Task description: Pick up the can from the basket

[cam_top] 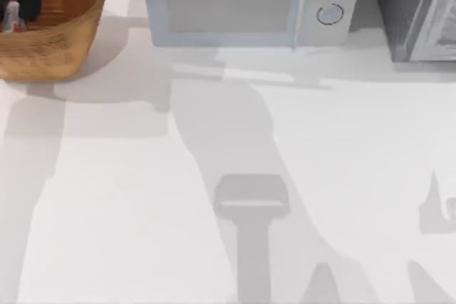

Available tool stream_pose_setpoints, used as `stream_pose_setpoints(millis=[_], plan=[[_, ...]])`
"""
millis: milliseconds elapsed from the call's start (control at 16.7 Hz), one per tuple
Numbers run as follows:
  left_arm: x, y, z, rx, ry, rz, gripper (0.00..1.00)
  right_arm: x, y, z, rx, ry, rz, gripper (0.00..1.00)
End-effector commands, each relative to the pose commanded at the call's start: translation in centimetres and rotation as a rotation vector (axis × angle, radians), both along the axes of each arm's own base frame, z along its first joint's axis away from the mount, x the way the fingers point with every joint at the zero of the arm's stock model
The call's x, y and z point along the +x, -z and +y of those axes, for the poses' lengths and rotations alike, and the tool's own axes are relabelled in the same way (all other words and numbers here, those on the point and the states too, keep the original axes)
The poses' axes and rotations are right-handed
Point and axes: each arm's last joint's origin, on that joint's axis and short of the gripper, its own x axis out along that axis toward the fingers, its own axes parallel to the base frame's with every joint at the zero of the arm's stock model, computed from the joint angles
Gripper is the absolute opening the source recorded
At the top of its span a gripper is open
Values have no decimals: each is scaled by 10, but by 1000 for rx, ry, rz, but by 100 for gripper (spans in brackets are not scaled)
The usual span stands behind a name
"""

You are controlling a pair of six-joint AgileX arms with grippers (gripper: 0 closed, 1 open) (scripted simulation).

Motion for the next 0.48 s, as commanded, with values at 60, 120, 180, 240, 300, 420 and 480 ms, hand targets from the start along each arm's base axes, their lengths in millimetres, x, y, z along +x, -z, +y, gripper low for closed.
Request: stream_pose_setpoints(millis=[60, 120, 180, 240, 300, 420, 480], plan=[[-11, -15, -2, 2, -1, -30, 0, 0, 0, 0, 0, 0, 0, 100], [-25, -31, -4, 4, -2, -65, 0, 0, 0, 0, 0, 0, 0, 100], [-41, -49, -6, 7, -3, -106, 0, 0, 0, 0, 0, 0, 0, 100], [-61, -67, -8, 10, -3, -153, 0, 0, 0, 0, 0, 0, 0, 100], [-84, -85, -11, 13, -3, -208, 0, 0, 0, 0, 0, 0, 0, 100], [-138, -116, -17, 20, -3, -332, 0, 0, 0, 0, 0, 0, 0, 100], [-168, -127, -20, 23, -3, -399, 0, 0, 0, 0, 0, 0, 0, 100]])
